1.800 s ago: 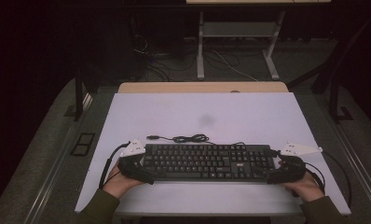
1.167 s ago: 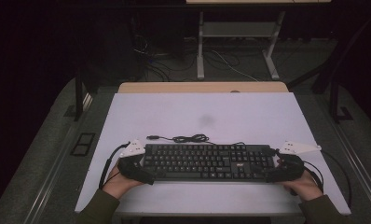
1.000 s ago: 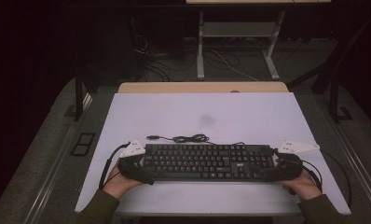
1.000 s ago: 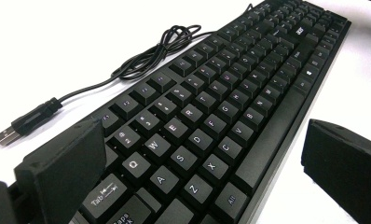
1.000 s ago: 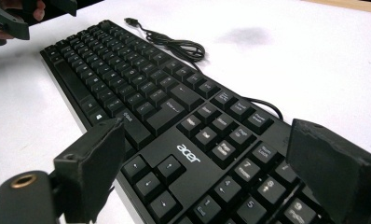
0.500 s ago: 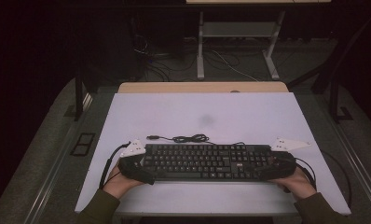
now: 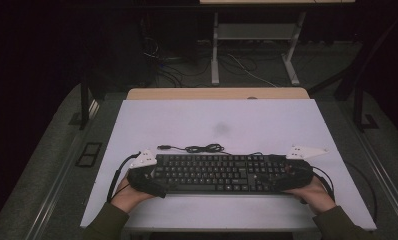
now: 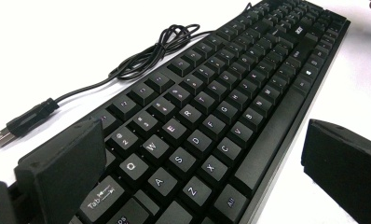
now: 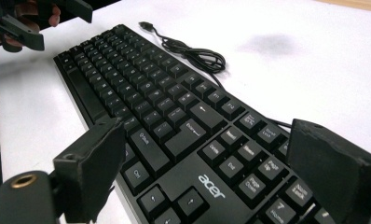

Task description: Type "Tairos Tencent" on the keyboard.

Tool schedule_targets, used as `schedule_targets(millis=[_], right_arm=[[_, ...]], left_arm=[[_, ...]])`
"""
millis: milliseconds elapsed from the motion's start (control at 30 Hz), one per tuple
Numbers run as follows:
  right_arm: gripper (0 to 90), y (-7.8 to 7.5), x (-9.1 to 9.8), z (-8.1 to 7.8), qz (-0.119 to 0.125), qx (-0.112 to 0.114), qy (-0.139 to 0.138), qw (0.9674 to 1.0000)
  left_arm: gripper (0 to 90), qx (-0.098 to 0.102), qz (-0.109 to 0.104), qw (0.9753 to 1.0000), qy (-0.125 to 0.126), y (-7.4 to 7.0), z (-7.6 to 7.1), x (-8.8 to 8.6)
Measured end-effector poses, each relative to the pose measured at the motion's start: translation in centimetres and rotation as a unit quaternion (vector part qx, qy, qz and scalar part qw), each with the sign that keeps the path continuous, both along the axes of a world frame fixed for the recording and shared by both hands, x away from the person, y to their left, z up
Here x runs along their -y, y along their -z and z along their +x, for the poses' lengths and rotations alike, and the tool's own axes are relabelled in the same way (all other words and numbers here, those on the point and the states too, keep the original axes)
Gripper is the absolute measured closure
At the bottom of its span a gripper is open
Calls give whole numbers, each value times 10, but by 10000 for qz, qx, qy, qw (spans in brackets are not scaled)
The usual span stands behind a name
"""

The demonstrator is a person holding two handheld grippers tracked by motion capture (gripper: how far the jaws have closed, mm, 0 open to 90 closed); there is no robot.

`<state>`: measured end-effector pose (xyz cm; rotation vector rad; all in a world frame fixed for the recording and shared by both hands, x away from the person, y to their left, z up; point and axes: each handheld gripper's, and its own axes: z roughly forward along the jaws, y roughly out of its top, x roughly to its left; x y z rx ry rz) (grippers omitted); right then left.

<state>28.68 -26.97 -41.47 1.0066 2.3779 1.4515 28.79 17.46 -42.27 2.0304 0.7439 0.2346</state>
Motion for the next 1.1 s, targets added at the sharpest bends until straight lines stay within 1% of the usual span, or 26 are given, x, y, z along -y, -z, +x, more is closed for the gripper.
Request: schedule_targets(millis=[133,267,467,700,767,867,1067,1100], right_arm=[[113,-1,-4,2,52,-9,-29,10000],[113,-3,-8,4,80,-5,-19,10000],[114,-6,-12,6,226,-11,-27,9997],[114,-7,-22,10,198,14,-159,9997],[114,-7,-24,11,189,-1,-159,9997],[114,-7,-28,12,146,36,-221,9996],[117,-8,-34,15,152,61,-226,9996],[138,-7,-35,15,151,47,-234,9996]], left_arm=[[0,0,27,10000,17,0,0,0],[0,9,9,10000,19,0,1,1],[0,8,24,10000,43,0,0,3],[0,24,-7,10000,10,0,2,3],[0,22,9,10000,21,-1,2,3],[0,32,0,10000,43,-1,3,4],[0,29,7,10000,41,-1,3,6],[0,29,6,10000,42,-1,4,6]])
